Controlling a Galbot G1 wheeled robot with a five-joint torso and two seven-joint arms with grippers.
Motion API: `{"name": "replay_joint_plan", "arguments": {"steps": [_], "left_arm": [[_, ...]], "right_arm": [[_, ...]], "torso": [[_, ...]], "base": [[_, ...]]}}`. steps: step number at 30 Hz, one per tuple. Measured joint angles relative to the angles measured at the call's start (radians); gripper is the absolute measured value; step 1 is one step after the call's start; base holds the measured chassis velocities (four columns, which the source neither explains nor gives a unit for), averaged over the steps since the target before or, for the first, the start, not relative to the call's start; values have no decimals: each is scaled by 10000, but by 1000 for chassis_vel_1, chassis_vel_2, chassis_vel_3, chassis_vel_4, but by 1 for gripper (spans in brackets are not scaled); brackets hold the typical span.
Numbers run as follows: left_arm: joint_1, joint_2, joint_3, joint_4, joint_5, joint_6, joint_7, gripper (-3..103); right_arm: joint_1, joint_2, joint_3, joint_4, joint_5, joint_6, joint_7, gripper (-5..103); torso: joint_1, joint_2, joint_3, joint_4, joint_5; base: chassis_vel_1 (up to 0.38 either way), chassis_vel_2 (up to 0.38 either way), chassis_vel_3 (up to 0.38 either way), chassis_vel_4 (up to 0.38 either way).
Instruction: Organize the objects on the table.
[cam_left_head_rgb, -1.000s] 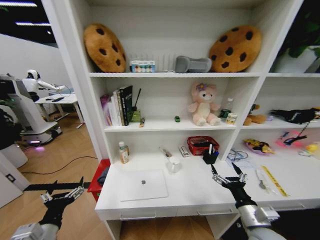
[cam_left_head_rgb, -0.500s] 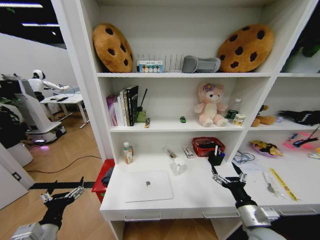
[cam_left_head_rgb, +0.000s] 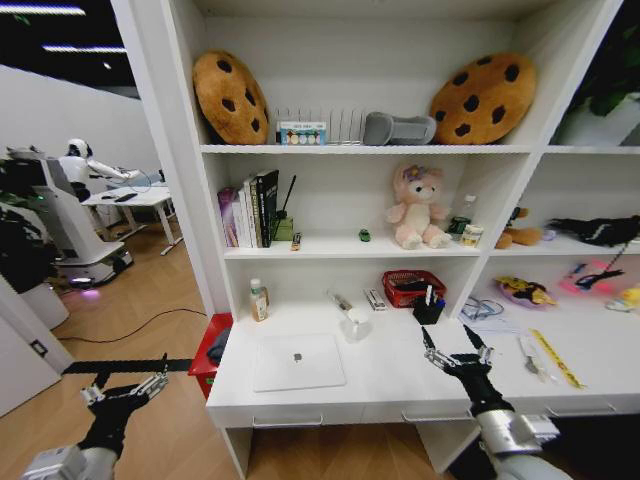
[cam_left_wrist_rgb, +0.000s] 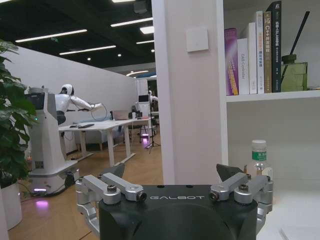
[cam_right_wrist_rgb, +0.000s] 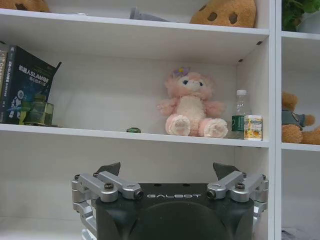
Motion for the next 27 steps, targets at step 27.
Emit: {"name": "replay_joint_plan", "arguments": {"steps": [27], "left_arm": [[4,-1,-4,0,0,1,-6,100]], "right_arm": [[-7,1,0,0,0,1,0,100]], "torso": [[-13,9,-3,-6,3]], "base": [[271,-271,-279,283]]}}
